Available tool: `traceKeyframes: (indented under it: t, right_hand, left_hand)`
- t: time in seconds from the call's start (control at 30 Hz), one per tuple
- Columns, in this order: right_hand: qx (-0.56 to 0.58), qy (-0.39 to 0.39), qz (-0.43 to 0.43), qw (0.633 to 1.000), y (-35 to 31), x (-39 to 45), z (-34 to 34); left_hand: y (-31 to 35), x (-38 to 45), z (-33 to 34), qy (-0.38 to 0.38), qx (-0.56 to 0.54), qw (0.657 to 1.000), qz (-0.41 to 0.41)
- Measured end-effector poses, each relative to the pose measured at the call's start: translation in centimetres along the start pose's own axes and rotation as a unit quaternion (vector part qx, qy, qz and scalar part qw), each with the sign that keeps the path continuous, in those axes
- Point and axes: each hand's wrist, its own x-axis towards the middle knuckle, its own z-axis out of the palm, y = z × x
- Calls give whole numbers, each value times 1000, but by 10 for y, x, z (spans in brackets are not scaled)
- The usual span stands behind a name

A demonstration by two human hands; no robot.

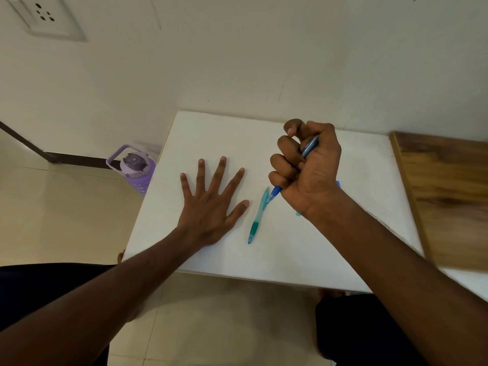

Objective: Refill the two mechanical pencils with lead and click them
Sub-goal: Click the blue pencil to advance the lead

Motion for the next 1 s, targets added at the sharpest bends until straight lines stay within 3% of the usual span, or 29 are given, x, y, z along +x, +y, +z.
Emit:
traceKeyframes:
  t: [1.0]
  right_hand:
    - [6, 13, -9, 1000, -3, -3, 1]
  left_hand:
    - [2, -2, -4, -1, 10, 1000, 0]
